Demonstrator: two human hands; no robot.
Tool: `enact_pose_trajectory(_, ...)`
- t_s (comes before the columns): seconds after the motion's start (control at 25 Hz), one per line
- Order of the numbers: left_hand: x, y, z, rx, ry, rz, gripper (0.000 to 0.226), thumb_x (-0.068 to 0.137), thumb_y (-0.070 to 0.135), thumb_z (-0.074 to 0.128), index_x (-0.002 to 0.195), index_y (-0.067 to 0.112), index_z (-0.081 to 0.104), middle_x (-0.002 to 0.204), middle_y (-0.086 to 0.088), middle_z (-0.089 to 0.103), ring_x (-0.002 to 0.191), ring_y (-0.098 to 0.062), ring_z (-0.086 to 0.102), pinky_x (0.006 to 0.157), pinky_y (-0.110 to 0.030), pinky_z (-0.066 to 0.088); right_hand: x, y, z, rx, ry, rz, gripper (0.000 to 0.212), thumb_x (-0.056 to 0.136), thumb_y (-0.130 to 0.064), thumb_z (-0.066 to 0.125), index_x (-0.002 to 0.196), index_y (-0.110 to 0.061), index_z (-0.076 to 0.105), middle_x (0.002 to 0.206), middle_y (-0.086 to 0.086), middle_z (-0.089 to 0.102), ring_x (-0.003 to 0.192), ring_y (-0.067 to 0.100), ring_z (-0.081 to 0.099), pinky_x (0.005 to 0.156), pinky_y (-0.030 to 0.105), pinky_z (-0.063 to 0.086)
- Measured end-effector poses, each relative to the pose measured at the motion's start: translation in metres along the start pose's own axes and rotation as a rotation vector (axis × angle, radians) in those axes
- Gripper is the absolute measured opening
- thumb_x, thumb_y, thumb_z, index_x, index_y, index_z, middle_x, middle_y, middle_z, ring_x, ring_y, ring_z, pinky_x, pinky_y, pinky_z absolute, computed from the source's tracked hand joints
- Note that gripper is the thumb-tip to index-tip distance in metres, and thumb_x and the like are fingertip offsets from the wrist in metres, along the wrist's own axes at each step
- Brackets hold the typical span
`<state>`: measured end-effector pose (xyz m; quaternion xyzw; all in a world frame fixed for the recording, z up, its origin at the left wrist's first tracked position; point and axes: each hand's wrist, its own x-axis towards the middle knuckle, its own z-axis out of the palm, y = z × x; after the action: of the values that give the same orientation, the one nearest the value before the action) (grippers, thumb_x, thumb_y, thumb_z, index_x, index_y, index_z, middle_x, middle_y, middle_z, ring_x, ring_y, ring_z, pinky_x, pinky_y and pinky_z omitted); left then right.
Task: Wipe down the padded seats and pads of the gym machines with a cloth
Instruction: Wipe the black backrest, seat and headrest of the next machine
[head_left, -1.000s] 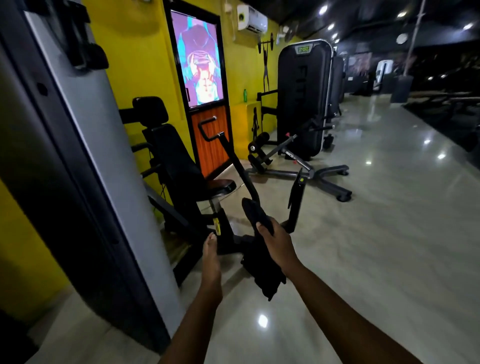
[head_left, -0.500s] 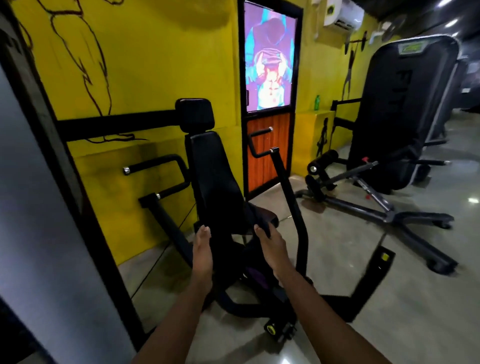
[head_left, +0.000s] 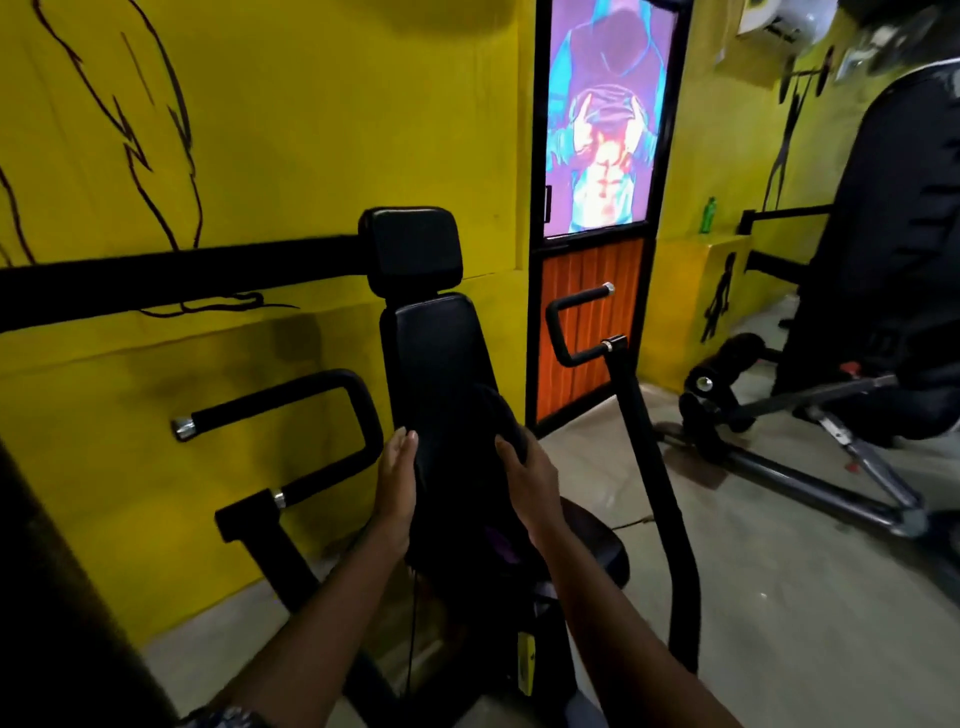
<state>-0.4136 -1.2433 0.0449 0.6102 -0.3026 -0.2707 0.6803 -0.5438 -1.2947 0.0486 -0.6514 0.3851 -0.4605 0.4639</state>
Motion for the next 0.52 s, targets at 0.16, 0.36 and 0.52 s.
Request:
enact_pose_trajectory(0.16, 0.109, -0.003, 0.021, 0.054, 0.001, 0.012, 0.049, 0.101, 0.030, 0.035, 0.146, 0.012, 0.028, 0.153, -0.005, 0.029, 0.140, -0.020, 0.028, 0.102, -0.024, 0.024, 0.110, 0.026, 0.035, 0.015, 0.005, -0.031, 0.036, 0.092, -0.037, 0.051, 0.123, -0.021, 0.056, 0.110, 0.006, 0.064, 0.104, 0.021, 0.060, 0.090, 0.046, 0.049)
enact_pose_trajectory(0.36, 0.258, -0.002, 0.029, 0.166, 0.040, 0.098, 0.049, 0.099, 0.025, 0.042, 0.144, 0.008, 0.030, 0.150, -0.010, 0.032, 0.138, -0.024, 0.031, 0.104, -0.026, 0.028, 0.240, 0.058, 0.079, 0.035, 0.054, -0.067, 0.033, 0.095, -0.024, 0.052, 0.126, -0.015, 0.055, 0.116, 0.009, 0.061, 0.108, 0.019, 0.055, 0.088, 0.032, 0.044)
enact_pose_trajectory(0.52, 0.383, -0.020, 0.028, 0.359, 0.077, 0.128, 0.055, 0.097, 0.030, 0.047, 0.145, 0.010, 0.029, 0.150, -0.011, 0.028, 0.138, -0.025, 0.030, 0.102, -0.025, 0.027, 0.342, 0.094, 0.121, 0.035, 0.081, -0.091, 0.040, 0.095, -0.030, 0.051, 0.132, -0.016, 0.051, 0.126, 0.009, 0.057, 0.119, 0.024, 0.049, 0.097, 0.040, 0.043)
